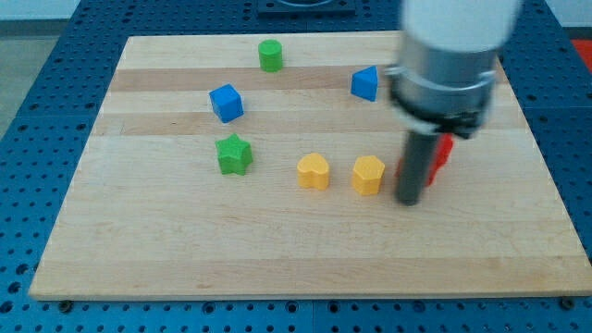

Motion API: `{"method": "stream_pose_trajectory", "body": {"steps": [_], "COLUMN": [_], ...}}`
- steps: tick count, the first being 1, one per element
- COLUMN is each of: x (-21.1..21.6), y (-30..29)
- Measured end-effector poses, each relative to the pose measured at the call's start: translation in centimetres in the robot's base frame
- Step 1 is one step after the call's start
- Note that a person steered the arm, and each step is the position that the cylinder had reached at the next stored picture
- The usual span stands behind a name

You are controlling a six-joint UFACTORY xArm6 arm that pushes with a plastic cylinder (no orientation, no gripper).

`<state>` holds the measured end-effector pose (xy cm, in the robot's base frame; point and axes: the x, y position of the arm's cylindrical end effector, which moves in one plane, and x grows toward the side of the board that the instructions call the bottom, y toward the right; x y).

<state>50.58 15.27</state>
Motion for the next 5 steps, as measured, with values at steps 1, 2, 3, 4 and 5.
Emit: {"method": "stream_pose_trajectory", "body": {"steps": [1, 2, 3, 4, 5], "x": [-2.7, -4.1, -5.9, -9.7, -14.0], "y": [6.4, 4.9, 11.3, 10.9, 10.0]}}
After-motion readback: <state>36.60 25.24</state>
